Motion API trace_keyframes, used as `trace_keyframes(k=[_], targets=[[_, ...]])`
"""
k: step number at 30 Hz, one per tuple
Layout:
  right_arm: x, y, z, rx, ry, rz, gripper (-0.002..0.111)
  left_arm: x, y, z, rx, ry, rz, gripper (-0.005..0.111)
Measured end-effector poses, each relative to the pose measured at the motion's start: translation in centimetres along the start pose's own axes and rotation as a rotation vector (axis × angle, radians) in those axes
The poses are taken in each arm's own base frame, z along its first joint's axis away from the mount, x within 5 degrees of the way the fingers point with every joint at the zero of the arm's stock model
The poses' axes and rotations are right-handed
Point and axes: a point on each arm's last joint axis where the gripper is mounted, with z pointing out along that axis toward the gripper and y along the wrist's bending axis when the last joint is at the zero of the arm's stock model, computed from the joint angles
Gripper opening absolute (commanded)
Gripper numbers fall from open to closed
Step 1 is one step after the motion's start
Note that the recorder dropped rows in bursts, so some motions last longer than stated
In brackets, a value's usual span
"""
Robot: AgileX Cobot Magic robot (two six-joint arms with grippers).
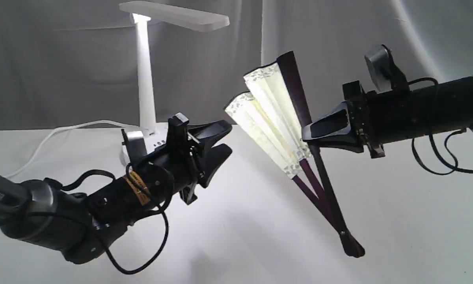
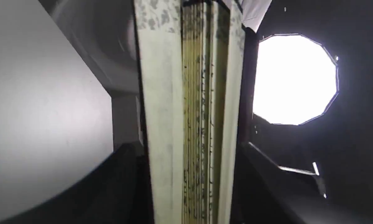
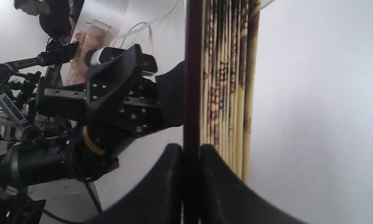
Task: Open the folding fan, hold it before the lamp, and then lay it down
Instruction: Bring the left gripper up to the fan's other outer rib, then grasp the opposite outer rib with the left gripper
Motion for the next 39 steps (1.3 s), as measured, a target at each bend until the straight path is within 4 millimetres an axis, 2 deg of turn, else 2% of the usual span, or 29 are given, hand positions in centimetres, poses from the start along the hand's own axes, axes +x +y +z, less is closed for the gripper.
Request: trace_keyframes(k=[10,18,30,33,39], targets=[[-0.1,0.1,0.0,-0.01,-0.013,0.01,0.0,-1.0,1.9,2.7,0.036,0.023,-0.085,0.05],[-0.1,0.0,0.0,-0.014,-0.017,0.015,0.0,-1.3,1.5,4.5,0.082,0.092,-0.056,0.05],[0.0,0.3,0.7,-0.023,-0.005,0.014,0.0,-1.3,1.4,4.8,0.094,0.108,-0.051,0.048],[0.1,-0.3,1.2,-0.033,-0.003,0.037,0.0,-1.3,1.4,4.8,0.093,0.11,-0.052,0.04],[0.3,-1.0,1.6,-0.039,0.005,0.063,0.0,-1.3,1.4,4.8,0.09,0.111,-0.051,0.005]])
